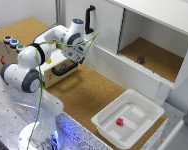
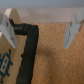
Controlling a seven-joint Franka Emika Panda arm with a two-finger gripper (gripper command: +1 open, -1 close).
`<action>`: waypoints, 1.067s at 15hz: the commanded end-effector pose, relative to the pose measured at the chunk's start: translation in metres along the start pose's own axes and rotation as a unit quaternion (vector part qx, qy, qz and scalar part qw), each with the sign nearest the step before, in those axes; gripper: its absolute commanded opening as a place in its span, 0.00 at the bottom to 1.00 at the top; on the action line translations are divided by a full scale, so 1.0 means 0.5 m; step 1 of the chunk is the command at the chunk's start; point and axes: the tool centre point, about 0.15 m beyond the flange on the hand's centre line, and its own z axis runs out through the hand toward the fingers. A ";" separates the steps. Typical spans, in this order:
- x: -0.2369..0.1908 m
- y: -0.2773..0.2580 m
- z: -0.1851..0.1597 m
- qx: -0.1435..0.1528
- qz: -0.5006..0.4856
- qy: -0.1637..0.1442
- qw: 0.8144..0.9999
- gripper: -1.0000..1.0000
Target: Push the drawer
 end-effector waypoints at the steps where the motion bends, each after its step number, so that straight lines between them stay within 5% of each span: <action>1: -0.022 -0.011 0.089 0.038 0.016 -0.012 0.999 1.00; 4: -0.006 -0.045 0.137 0.078 -0.023 -0.030 0.996 1.00; 10: 0.024 -0.085 0.172 0.086 -0.021 -0.042 0.995 1.00; 16: 0.016 -0.082 0.199 0.129 0.012 -0.043 0.991 1.00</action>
